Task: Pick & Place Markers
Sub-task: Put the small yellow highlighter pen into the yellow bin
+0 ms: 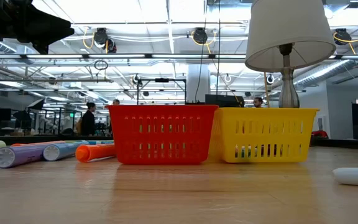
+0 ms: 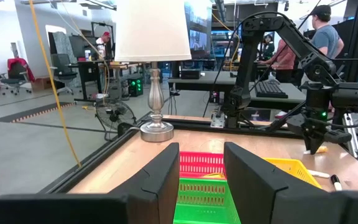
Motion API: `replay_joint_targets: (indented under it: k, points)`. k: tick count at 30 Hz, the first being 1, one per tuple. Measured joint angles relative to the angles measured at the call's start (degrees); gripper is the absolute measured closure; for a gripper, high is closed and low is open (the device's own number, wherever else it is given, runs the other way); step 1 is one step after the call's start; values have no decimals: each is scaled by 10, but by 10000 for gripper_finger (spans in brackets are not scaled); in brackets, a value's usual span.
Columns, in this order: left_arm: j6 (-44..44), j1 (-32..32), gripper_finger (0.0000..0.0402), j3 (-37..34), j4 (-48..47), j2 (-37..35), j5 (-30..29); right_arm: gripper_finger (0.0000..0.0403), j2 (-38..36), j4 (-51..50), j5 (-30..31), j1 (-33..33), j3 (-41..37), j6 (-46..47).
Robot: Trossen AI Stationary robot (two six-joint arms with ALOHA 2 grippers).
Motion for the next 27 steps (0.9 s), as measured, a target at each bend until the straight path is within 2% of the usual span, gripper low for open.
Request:
replay_joint_targets:
  k: [8, 12, 16, 21, 27]
  points:
    - [0, 0, 268, 0, 0, 0, 0, 372, 0, 1, 3, 0, 0, 0]
    - [0, 0, 268, 0, 0, 0, 0, 385, -2, 0, 22, -2, 0, -24]
    - [0, 0, 268, 0, 0, 0, 0, 387, -26, -12, 75, -16, -1, -54]
    - [0, 0, 268, 0, 0, 0, 0, 386, -72, -62, 203, -42, -3, -112]
    - [0, 0, 268, 0, 0, 0, 0, 386, -109, -121, 256, -86, -2, -207]
